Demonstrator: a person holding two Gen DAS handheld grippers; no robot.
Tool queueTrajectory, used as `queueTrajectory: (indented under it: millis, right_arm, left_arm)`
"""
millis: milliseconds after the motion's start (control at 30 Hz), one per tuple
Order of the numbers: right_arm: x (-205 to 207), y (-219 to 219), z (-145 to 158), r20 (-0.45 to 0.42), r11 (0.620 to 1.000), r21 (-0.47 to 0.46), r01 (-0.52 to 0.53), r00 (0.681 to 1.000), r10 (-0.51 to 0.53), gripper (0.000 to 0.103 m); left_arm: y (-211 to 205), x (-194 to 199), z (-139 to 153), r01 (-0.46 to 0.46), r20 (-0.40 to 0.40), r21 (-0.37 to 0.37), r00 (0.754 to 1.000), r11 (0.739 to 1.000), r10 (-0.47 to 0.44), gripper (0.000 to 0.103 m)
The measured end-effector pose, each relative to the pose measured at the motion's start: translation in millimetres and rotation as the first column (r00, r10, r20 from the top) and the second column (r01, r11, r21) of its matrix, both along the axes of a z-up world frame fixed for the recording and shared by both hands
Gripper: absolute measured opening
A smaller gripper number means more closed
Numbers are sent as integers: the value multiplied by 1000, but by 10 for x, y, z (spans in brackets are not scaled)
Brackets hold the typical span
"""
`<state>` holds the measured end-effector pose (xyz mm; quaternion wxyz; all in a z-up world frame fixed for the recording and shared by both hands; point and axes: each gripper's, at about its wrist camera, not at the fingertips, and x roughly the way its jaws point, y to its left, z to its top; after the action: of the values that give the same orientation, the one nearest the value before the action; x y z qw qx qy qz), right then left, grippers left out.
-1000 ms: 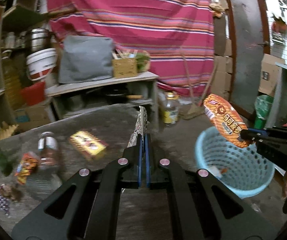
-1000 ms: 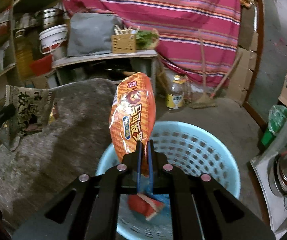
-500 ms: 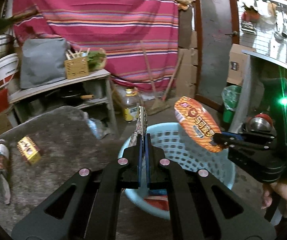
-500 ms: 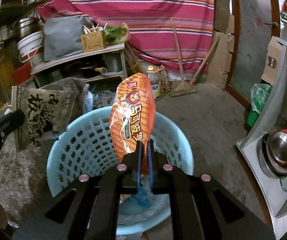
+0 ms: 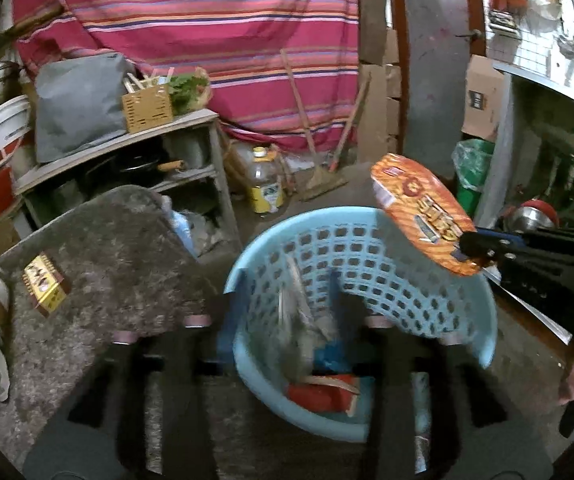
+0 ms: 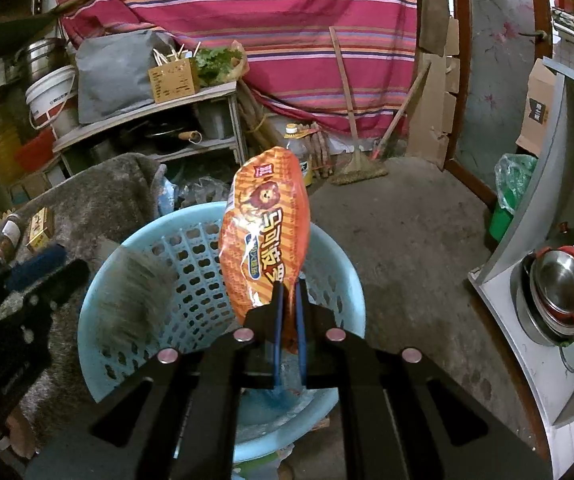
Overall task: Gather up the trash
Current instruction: 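Carry the paper wrapper and orange bag over the basket and open both tools, then move both open tools back over the table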
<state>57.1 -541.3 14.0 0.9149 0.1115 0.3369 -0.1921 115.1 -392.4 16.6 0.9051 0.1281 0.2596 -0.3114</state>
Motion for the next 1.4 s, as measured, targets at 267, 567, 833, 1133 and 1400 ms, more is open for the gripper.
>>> queueTrajectory:
  millis: [267,567,833,1133,1400]
  right_arm:
    - [87,74,-61,-38,1000,13,-26,999,26,6]
    - [296,218,-231,-116,997,40,-60,991,65,11]
    - [439,329,-272,-167,1000,-23,-8,986,4,77]
    - [568,876,89,27,997,-19,-75,997,76,88]
    - [821,1722,246,111,974,-87,-210,969,219,88]
  left_arm:
    - [296,162,143,-118,33,-40,992,992,119,86]
    - [690,273,281,-204,44,-55,977,977,207,96]
    - [1150,298,326,-276,68,-51,958,960,279,98]
    - [1974,471,356,-368,42,-76,927,927,372,98]
    - [2772,690,307,-470,52,-58,880,881,473,98]
